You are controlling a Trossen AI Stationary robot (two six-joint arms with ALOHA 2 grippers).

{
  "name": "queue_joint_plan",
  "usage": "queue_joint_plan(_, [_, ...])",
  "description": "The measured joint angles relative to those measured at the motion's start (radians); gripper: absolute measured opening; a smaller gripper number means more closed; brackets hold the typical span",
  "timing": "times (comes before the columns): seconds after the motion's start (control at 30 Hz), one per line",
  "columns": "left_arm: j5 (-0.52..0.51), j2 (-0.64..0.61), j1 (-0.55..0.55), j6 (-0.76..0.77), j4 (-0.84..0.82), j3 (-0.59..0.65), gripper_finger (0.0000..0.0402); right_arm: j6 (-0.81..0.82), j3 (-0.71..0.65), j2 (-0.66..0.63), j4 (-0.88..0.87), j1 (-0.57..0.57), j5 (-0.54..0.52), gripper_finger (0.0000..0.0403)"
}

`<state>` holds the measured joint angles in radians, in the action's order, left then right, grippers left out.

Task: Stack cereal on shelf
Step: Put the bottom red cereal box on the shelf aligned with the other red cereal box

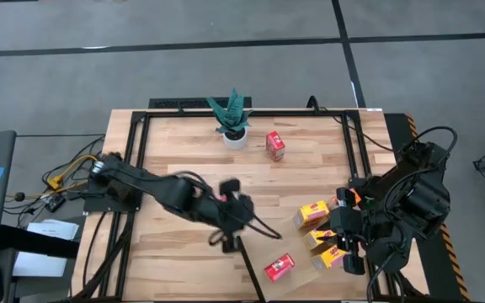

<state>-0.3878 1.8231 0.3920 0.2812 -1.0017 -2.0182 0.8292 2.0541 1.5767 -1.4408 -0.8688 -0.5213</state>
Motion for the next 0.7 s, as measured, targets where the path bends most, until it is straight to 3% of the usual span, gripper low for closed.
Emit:
queue_joint_plan(0.1, [0.000, -0.044, -0.034, -0.106, 0.000, -0.001, 0.0092, 0.000, 0.000, 0.000, -0.013, 0.000, 0.010, 0.0118])
queue_joint_plan(0.2, [0.072, -0.049, -0.088, -0.160, -0.030, -0.001, 0.0153, 0.001, 0.000, 0.000, -0.036, -0.004, 0.042, 0.0118])
queue_joint_plan(0.43, [0.112, 0.005, -0.187, -0.061, -0.404, 0.021, 0.0282, 0.009, 0.000, 0.000, -0.057, -0.044, 0.050, 0.0118])
queue_joint_plan(0.57, [0.142, 0.003, -0.188, -0.038, -0.377, 0.112, 0.0322, 0.009, 0.000, 0.000, -0.079, -0.060, 0.037, 0.0118])
queue_joint_plan(0.7, [0.133, -0.001, -0.157, -0.030, -0.312, 0.205, 0.0337, 0.010, 0.000, 0.000, -0.097, -0.066, 0.021, 0.0118])
